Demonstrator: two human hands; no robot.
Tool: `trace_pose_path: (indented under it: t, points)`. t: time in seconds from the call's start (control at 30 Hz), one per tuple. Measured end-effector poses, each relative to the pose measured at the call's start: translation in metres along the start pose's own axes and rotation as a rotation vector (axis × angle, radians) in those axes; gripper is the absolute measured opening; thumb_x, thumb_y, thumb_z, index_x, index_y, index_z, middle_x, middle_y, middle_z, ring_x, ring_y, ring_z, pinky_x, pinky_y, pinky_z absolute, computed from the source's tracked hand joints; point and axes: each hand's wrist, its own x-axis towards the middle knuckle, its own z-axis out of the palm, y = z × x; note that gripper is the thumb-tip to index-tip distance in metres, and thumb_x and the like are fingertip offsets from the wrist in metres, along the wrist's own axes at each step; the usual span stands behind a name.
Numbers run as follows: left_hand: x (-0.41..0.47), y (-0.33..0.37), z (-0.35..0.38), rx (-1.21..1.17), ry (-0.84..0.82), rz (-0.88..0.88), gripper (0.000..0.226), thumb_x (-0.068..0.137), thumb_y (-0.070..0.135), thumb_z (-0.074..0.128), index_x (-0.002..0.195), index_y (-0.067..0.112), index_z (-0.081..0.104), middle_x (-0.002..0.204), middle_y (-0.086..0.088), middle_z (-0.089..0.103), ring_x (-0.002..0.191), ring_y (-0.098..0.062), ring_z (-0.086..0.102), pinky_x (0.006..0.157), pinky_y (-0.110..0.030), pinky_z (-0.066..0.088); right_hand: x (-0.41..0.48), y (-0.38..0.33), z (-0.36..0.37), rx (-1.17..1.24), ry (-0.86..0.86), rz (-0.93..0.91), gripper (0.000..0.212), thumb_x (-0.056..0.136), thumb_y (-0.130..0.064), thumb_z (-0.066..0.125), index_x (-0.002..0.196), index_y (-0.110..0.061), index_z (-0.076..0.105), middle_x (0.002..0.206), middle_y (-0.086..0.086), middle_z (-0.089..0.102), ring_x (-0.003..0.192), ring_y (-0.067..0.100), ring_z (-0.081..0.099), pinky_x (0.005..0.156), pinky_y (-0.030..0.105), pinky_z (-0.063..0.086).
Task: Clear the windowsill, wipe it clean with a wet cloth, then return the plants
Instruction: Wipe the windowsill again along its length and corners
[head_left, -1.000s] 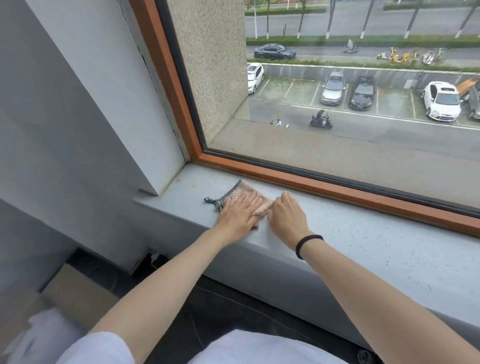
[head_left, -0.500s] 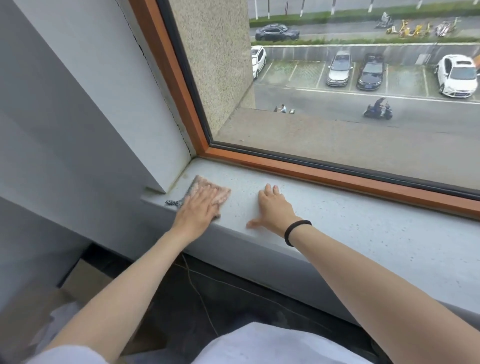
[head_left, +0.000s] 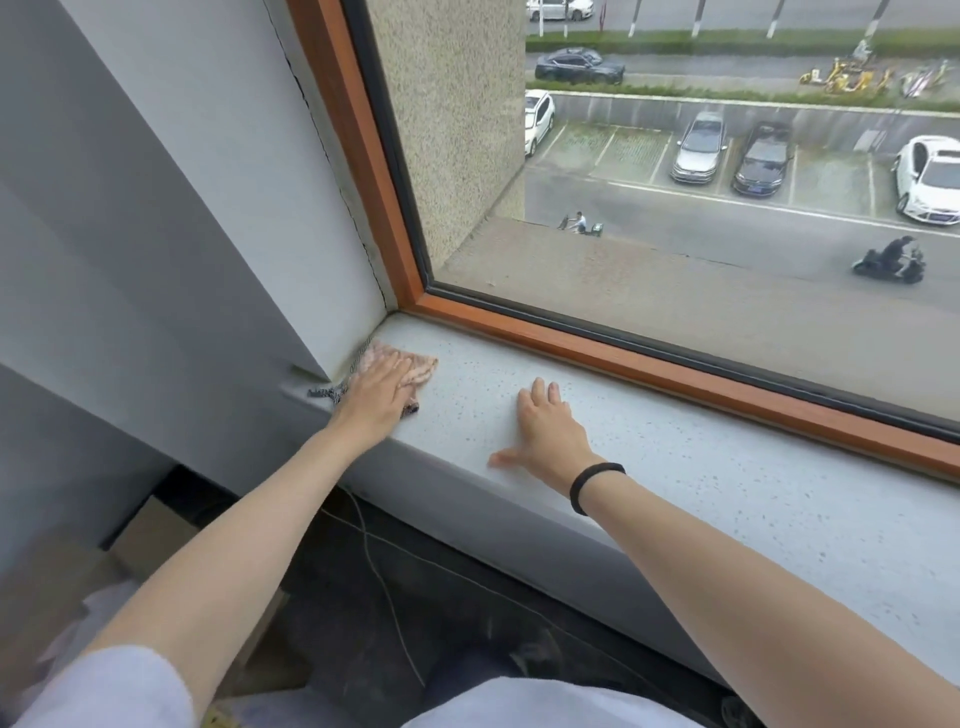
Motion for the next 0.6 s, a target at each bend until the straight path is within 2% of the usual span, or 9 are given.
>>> trace_pose_path:
  t: [0.1,0.17,0.33,0.53,0.6]
  points:
    - [0.018,0.02,0.005,0.032,0.01,-0.12,0.051,0.103,0.033,0.025,0.152,0.019,0.016,0.16,0.0,0.005,0.147,-0.016,-0.001,0.118,-0.046,-0.004,0.001,-0.001,-0.002,-0.027,-0.007,0.003,0.102,0.075,-0.052,0.07,0.146,0.0,0.019,0.157,0.018,0.006,0.145,0.034,0.003,0.115,0.044,0.022]
    - [-0.001,0.026,0.007,0.021,0.001,-0.07,0.051,0.103,0.037,0.023,0.151,0.021,0.017,0.159,0.003,0.006,0.147,-0.014,0.0,0.118,-0.046,-0.004,0.001,-0.003,-0.002,-0.042,-0.013,0.01,0.103,0.075,-0.052,0.07,0.146,0.001,0.019,0.157,0.02,0.006,0.145,0.035,0.004,0.114,0.045,0.022]
    - [-0.038,0.003,0.006,0.02,-0.001,0.048,0.052,0.102,0.041,0.024,0.151,0.025,0.016,0.158,0.008,0.006,0.146,-0.009,-0.001,0.118,-0.034,-0.002,0.002,-0.001,-0.002,-0.038,-0.029,-0.002,0.103,0.077,-0.052,0.069,0.147,0.001,0.016,0.157,0.02,0.002,0.145,0.036,0.001,0.116,0.045,0.02]
    - [0.031,0.022,0.001,0.035,-0.024,-0.153,0.053,0.102,0.04,0.022,0.152,0.024,0.011,0.16,0.001,-0.001,0.147,-0.016,-0.005,0.116,-0.048,-0.003,0.002,0.002,0.0,-0.023,-0.005,-0.016,0.1,0.076,-0.054,0.068,0.146,-0.001,0.019,0.157,0.017,0.005,0.146,0.033,0.001,0.115,0.043,0.022]
    - [0.013,0.028,0.005,0.021,-0.035,-0.103,0.053,0.102,0.041,0.021,0.152,0.027,0.009,0.159,0.006,-0.003,0.146,-0.013,-0.006,0.116,-0.047,-0.004,0.001,0.002,0.001,-0.017,-0.005,-0.017,0.102,0.076,-0.053,0.068,0.147,-0.001,0.017,0.157,0.017,0.003,0.146,0.033,0.0,0.116,0.043,0.02]
